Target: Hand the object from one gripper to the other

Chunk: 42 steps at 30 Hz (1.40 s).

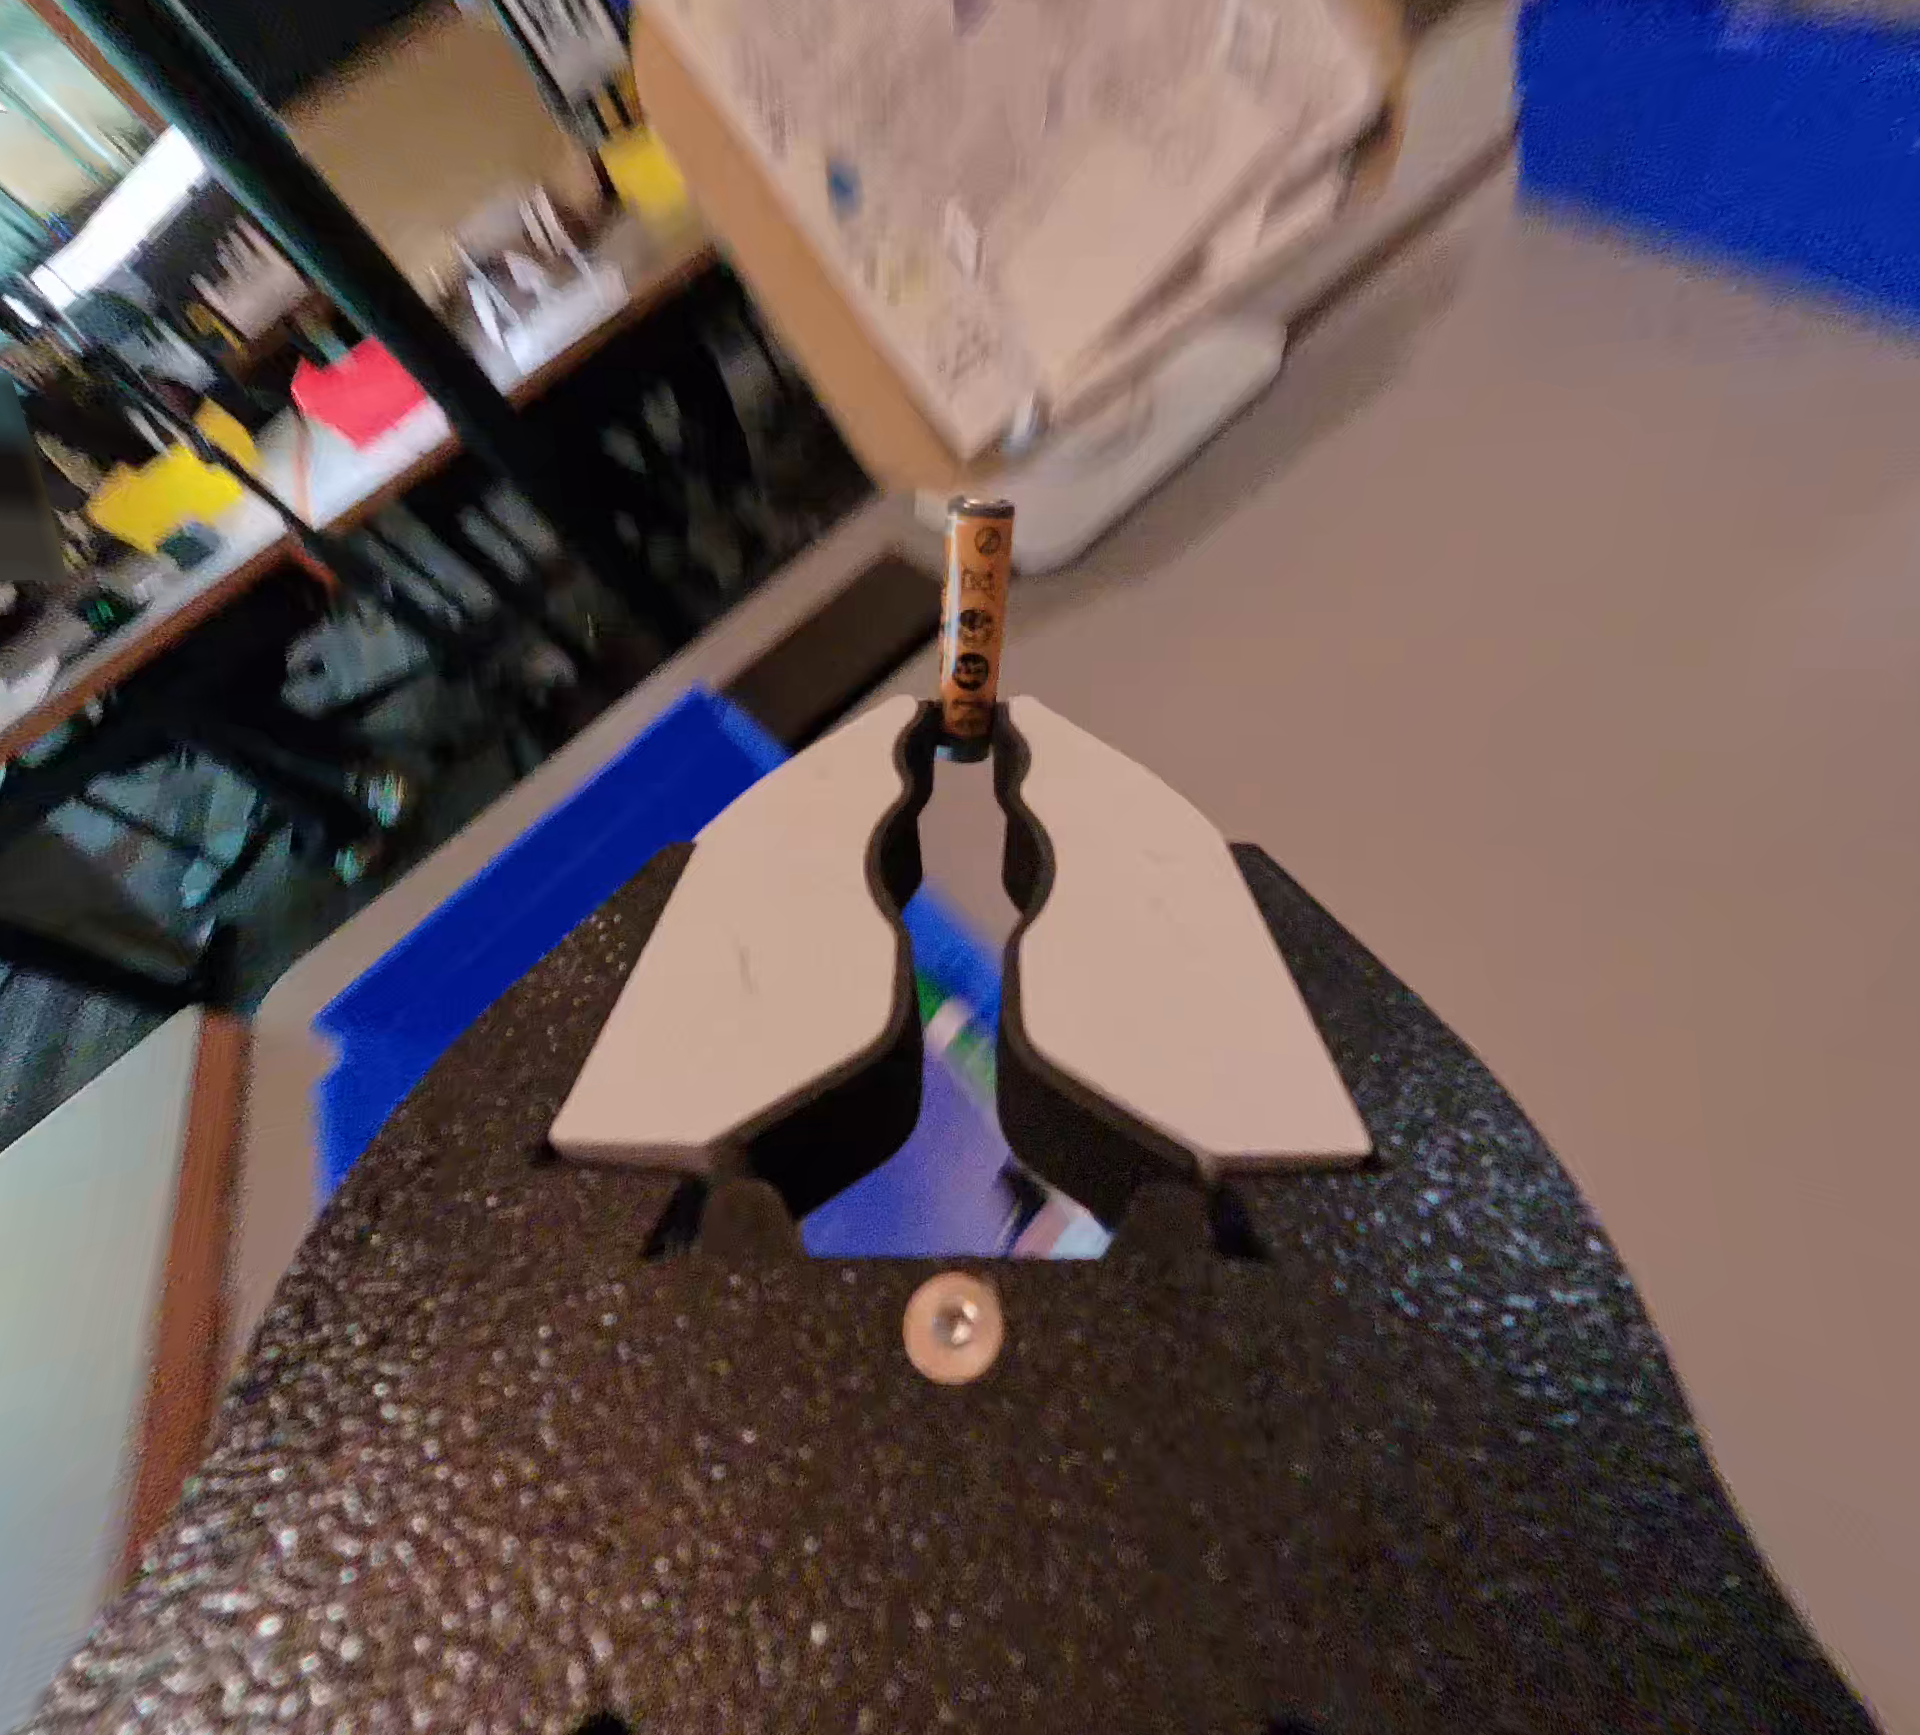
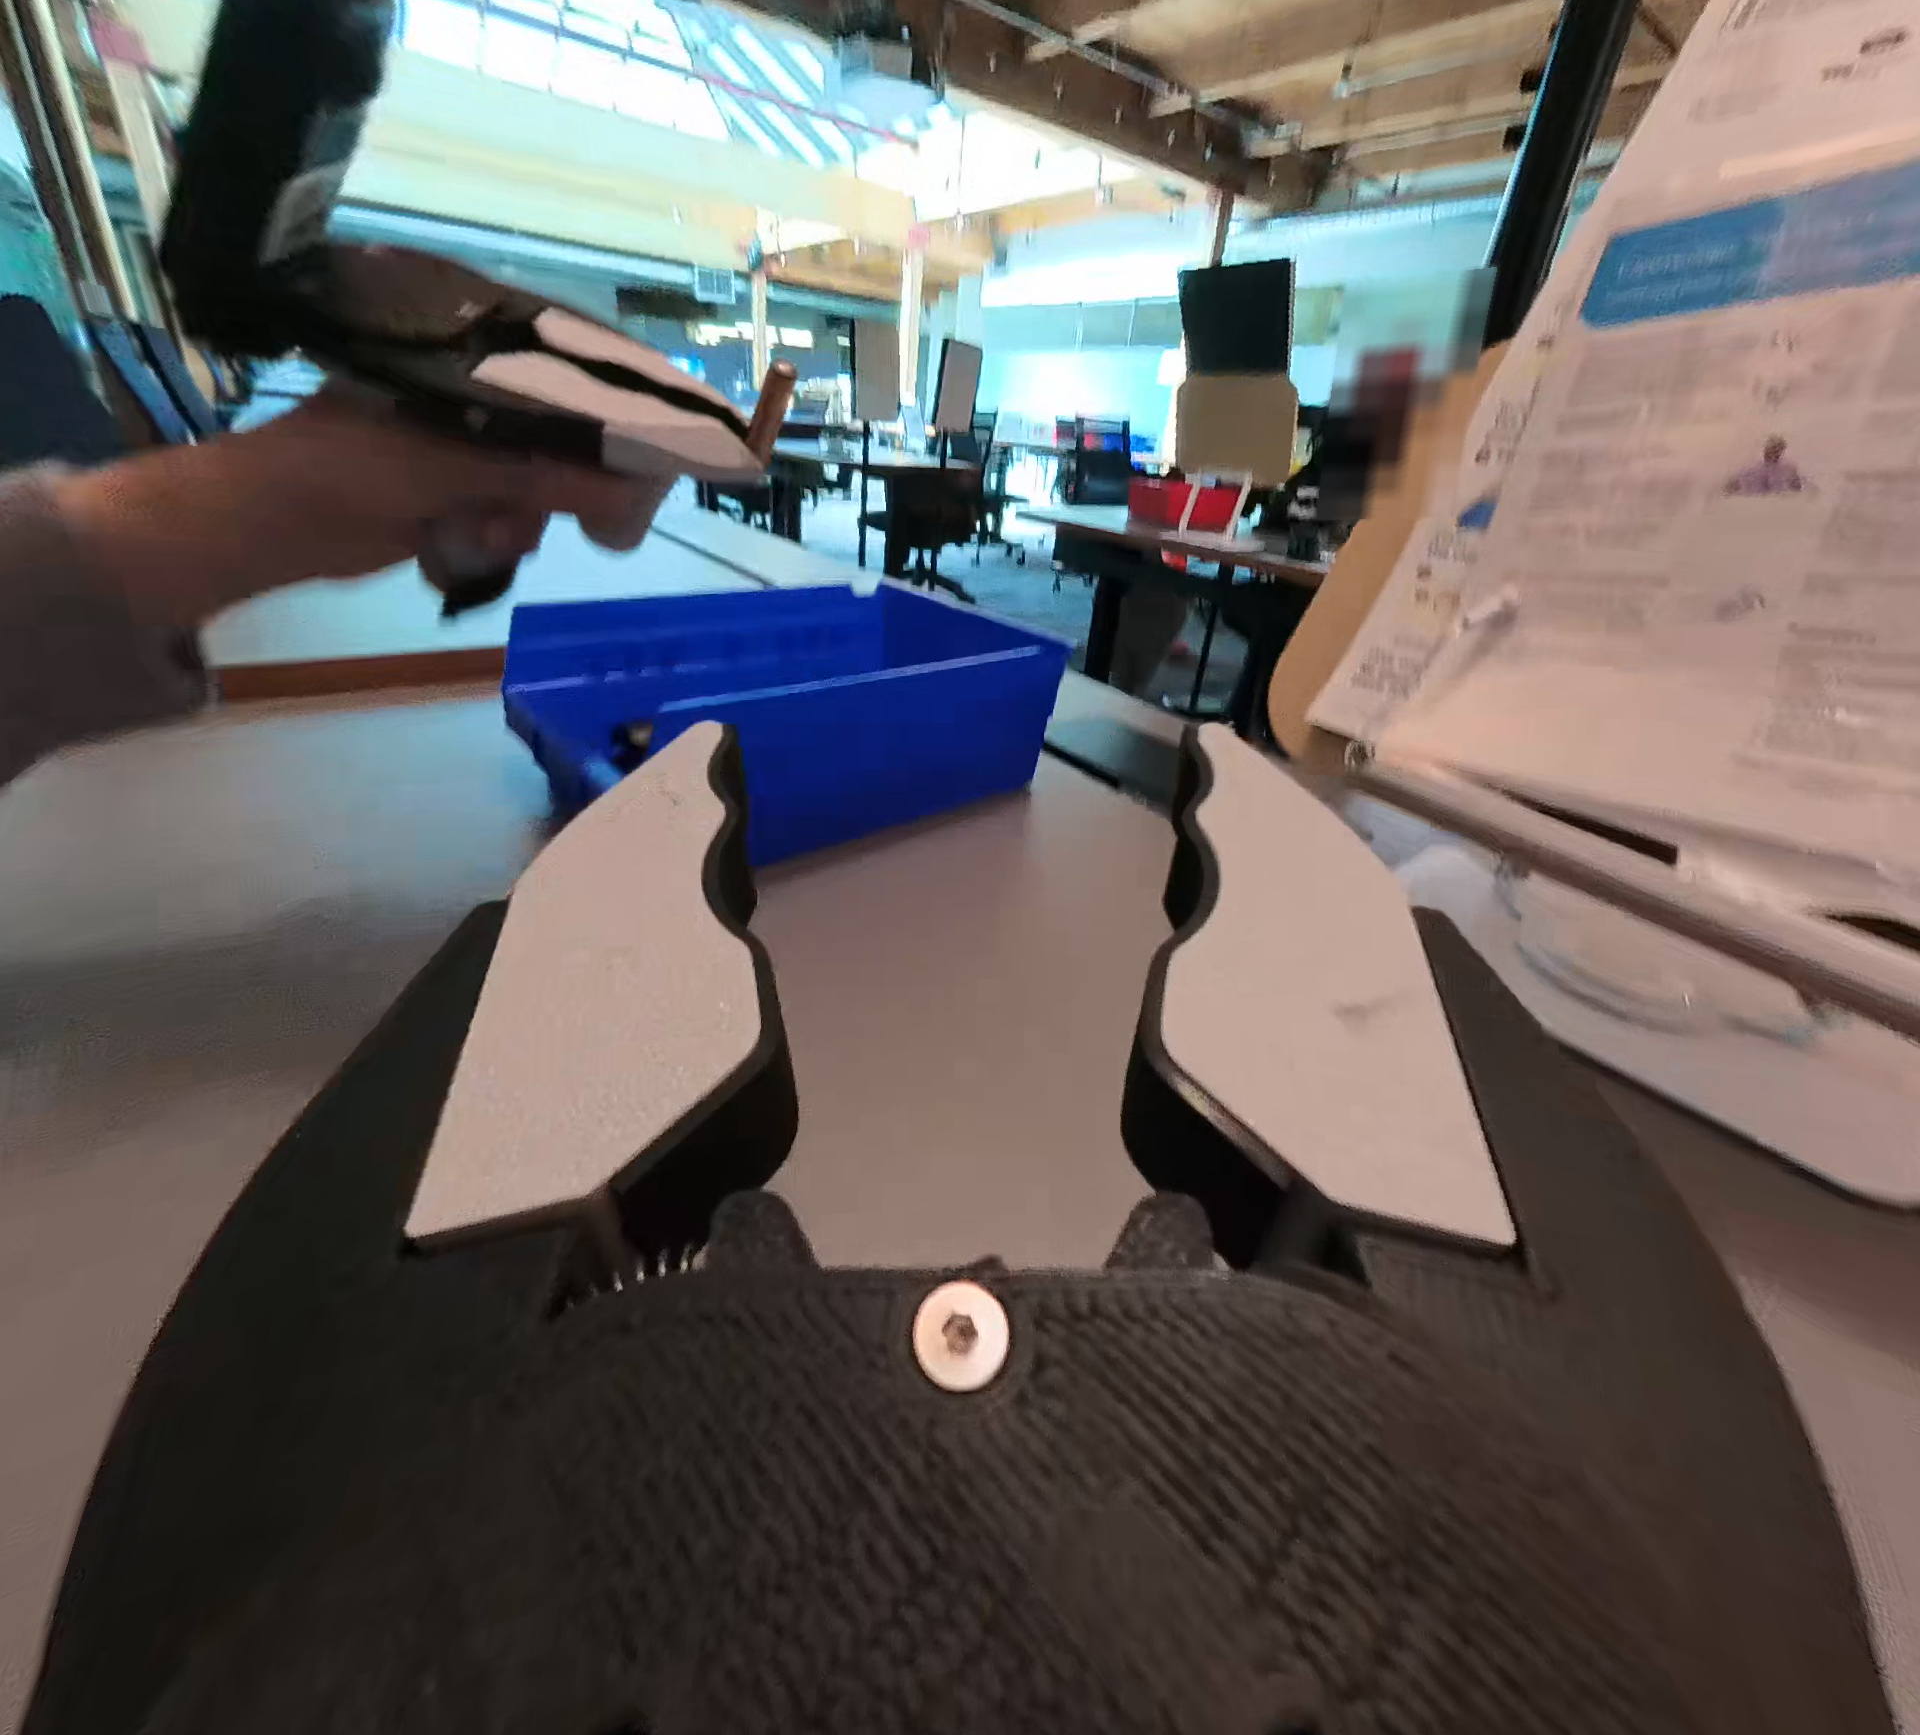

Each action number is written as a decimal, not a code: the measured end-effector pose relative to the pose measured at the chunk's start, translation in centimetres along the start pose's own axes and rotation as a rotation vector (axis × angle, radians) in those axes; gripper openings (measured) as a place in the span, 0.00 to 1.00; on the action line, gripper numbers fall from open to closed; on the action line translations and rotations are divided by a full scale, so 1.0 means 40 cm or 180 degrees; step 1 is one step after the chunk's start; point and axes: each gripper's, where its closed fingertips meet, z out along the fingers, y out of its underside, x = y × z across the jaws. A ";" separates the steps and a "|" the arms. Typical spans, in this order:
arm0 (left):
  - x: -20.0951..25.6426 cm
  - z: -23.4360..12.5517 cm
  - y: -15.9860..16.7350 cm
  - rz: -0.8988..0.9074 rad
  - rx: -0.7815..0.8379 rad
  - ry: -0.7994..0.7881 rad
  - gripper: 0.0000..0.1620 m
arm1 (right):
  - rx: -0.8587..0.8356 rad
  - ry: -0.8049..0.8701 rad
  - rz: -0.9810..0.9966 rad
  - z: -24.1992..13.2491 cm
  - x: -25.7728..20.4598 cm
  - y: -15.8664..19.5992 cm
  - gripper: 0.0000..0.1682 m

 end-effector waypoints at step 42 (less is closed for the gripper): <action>0.513 0.175 -0.058 -0.2759 0.1427 0.2748 0.24 | 0.0655 -0.0963 0.0955 -0.023 0.041 0.097 0.06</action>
